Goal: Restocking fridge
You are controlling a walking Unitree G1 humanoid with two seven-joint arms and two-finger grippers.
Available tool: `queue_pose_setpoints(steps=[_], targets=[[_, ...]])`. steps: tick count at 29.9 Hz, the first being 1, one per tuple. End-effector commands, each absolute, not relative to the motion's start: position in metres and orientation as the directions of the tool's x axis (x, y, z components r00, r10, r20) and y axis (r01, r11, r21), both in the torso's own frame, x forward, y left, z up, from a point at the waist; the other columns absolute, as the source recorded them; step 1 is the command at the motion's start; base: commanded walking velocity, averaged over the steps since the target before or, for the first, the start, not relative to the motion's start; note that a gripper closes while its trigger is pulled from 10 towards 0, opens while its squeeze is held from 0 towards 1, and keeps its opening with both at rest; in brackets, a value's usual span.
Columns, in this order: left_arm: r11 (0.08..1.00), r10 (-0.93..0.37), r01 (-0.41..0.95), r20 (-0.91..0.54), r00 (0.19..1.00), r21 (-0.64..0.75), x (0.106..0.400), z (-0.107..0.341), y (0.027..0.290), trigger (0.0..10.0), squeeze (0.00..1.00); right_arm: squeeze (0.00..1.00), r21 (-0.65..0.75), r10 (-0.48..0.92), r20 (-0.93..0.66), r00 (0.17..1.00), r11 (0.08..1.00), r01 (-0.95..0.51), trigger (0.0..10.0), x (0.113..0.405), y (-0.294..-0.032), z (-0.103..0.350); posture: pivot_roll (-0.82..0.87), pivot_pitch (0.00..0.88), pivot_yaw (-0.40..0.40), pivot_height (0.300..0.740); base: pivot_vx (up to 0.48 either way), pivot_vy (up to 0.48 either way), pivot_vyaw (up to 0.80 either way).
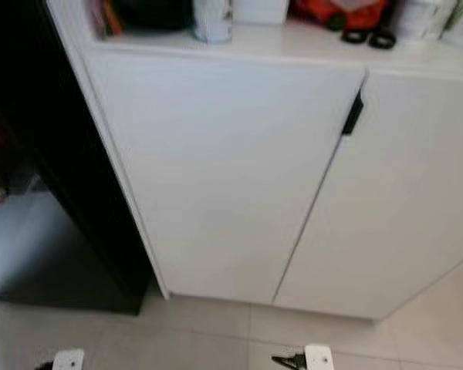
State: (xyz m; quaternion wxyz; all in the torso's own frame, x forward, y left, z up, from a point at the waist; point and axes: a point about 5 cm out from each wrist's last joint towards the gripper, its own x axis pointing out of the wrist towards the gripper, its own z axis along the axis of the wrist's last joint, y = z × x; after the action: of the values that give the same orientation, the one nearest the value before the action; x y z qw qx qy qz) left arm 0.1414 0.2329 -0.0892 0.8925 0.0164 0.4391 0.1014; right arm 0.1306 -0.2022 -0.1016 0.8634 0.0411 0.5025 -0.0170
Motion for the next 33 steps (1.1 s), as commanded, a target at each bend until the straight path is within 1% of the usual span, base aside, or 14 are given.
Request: queue_pose_setpoints(steps=[1,7,11,15,20,21,23,25,33], targets=[[0.980,0.188,-0.167,-0.801,0.569,0.111,0.133,-0.094,0.228,10.0,0.00,0.00,0.044,0.004,-0.882,0.470,0.996,0.074,10.0,0.124,-0.206,-0.103,-0.07,0.064,-0.008,0.740,0.000,0.480,0.00],[0.981,0.182,-0.159,-0.798,0.574,0.109,0.135,-0.093,0.227,10.0,0.00,0.00,0.025,-0.007,-0.878,0.478,0.998,0.061,10.0,0.126,-0.211,-0.102,-0.07,0.056,-0.006,0.740,0.000,0.480,0.00],[0.983,0.172,-0.147,-0.797,0.579,0.106,0.137,-0.093,0.225,10.0,0.00,0.00,0.018,0.005,-0.879,0.477,1.000,0.022,10.0,0.128,-0.211,-0.101,-0.09,0.042,-0.001,0.740,0.000,0.480,0.49],[0.984,0.170,-0.150,-0.793,0.585,0.100,0.141,-0.092,0.223,10.0,0.00,0.00,0.027,-0.007,-0.878,0.478,0.998,0.064,10.0,0.130,-0.215,-0.100,-0.09,0.032,-0.006,0.740,0.000,0.480,0.00],[0.981,0.181,-0.169,-0.792,0.584,0.099,0.142,-0.092,0.224,10.0,0.00,0.00,0.026,-0.015,-0.877,0.480,0.997,0.078,10.0,0.131,-0.216,-0.100,-0.08,0.031,-0.016,0.740,0.000,0.480,0.00],[0.980,0.183,-0.174,-0.791,0.584,0.099,0.141,-0.092,0.225,10.0,0.00,0.00,0.025,-0.015,-0.877,0.481,0.997,0.078,10.0,0.131,-0.216,-0.100,-0.08,0.046,-0.008,0.740,0.000,0.480,0.00],[0.979,0.185,-0.177,-0.790,0.585,0.098,0.141,-0.091,0.226,10.0,0.00,0.00,0.025,-0.016,-0.877,0.480,0.997,0.078,10.0,0.131,-0.215,-0.100,-0.08,0.046,-0.008,0.740,0.000,0.480,0.00],[0.981,0.181,-0.167,-0.790,0.586,0.101,0.141,-0.091,0.227,10.0,0.00,0.00,0.026,-0.022,-0.875,0.485,0.995,0.091,10.0,0.131,-0.214,-0.100,-0.06,0.081,0.003,0.740,0.000,0.480,0.00],[0.979,0.191,-0.167,-0.796,0.574,0.114,0.136,-0.092,0.232,10.0,0.00,0.00,0.036,-0.017,-0.871,0.491,0.994,0.099,10.0,0.133,-0.211,-0.100,-0.05,0.087,0.007,0.740,0.000,0.480,0.00]])
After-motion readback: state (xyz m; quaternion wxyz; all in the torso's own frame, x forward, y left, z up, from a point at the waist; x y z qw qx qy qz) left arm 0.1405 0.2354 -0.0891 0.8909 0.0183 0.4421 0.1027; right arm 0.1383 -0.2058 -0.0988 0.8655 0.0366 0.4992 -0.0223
